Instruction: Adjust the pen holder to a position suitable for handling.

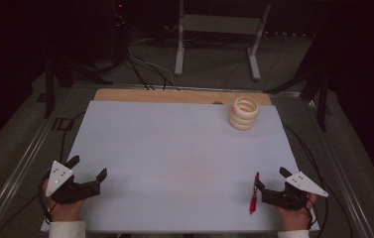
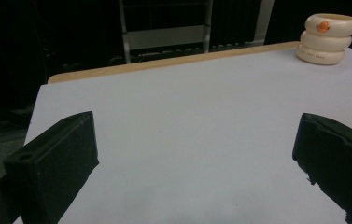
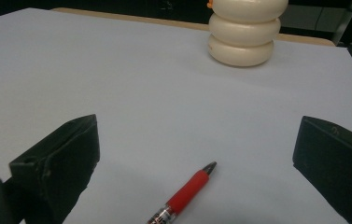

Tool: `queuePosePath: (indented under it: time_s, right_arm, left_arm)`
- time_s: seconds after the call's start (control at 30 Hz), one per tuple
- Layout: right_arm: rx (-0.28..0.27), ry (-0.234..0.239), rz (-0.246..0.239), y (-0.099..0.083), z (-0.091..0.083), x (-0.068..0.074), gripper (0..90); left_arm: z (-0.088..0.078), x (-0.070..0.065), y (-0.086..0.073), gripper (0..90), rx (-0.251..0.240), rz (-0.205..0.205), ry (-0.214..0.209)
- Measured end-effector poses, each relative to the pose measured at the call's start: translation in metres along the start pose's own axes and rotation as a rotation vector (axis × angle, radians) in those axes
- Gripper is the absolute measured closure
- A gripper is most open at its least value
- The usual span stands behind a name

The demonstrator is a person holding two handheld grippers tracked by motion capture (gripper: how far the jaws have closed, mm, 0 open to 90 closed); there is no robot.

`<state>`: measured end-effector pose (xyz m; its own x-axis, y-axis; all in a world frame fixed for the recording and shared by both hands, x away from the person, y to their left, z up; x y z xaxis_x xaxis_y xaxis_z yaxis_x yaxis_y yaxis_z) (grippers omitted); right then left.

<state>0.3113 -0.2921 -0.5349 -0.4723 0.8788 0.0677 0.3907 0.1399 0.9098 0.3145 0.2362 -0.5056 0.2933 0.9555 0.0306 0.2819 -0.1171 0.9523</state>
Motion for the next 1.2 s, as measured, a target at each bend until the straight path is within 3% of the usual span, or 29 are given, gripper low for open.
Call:
queuePosePath:
  time_s: [0.37,0.5,0.63,0.77,0.97,1.2]
  right_arm:
    - [-0.004,-0.013,0.015,0.0,-0.001,-0.003,1.1]
    - [-0.01,-0.011,0.024,0.002,-0.002,-0.005,1.1]
    - [0.0,0.0,0.04,0.004,-0.001,-0.005,1.0]
    - [0.004,0.009,0.028,0.008,0.0,-0.002,1.1]
    - [0.005,0.019,0.009,0.019,0.007,0.001,1.1]
    - [-0.008,0.024,-0.015,0.038,0.01,0.001,1.1]
  left_arm:
    - [0.0,-0.003,-0.001,0.7,-0.013,0.015,-0.014]
    - [0.001,-0.003,-0.002,0.7,-0.009,-0.002,-0.02]
    - [0.001,-0.004,-0.002,0.7,-0.011,0.019,-0.015]
    - [0.002,-0.003,-0.003,0.8,-0.005,0.031,-0.006]
    - [0.0,-0.002,-0.002,0.7,0.006,-0.007,0.002]
    - [-0.001,0.0,-0.002,0.7,-0.006,0.003,0.021]
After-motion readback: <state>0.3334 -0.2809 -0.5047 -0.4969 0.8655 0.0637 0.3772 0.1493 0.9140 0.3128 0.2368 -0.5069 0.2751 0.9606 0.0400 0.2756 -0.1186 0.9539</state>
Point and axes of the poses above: each handheld gripper's, and its own axes: z roughly forward along the jaws, y roughly out of its top, x roughly to its left, the point moved 10 cm from there along z, roughly forward along the jaws, and after that the axes turned 6 degrees about y, right-handed, at the moved point
